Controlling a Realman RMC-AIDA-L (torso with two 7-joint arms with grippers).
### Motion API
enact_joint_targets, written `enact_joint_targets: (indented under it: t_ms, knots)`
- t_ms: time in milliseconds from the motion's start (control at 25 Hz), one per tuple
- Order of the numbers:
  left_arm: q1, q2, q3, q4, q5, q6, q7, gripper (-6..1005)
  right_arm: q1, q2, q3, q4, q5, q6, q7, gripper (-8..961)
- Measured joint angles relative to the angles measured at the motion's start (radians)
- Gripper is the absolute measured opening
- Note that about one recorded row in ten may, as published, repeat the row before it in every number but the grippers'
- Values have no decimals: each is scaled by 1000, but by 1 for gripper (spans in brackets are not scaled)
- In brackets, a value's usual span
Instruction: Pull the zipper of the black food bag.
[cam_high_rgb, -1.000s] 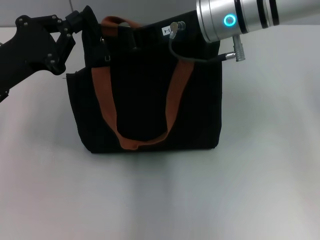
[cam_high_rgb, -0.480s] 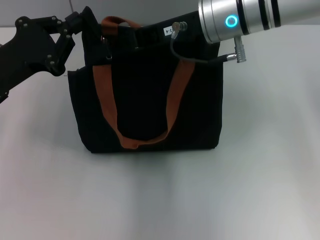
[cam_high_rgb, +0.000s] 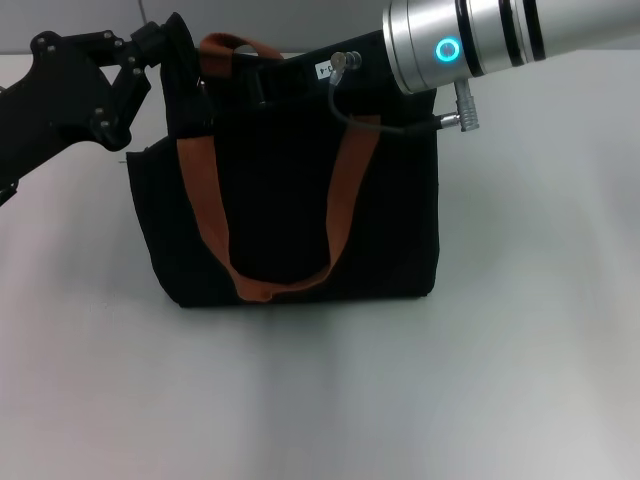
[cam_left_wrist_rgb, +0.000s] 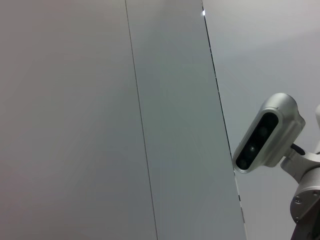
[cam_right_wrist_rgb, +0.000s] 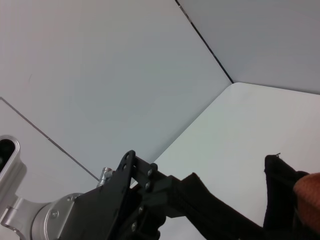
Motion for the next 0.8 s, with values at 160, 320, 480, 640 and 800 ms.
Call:
enact_joint_targets:
  t_ms: [160, 320, 480, 640, 800]
  knots:
    - [3, 0, 0, -1, -6, 0, 0, 4, -9, 0, 4, 0, 0, 8, -2, 263]
    - [2, -1, 0, -2, -7, 0, 0, 4, -10, 0, 7, 0, 1, 9, -5, 146]
    - [4, -1, 0, -2, -7, 0, 0, 4, -12, -1, 10, -3, 7, 0, -7, 60]
    - [4, 0, 0, -2, -8, 0, 0, 4, -12, -1, 10, -5, 8, 0, -7, 12]
    - [8, 2, 0, -2, -8, -1, 0, 4, -19, -3, 11, -19, 9, -1, -8, 3]
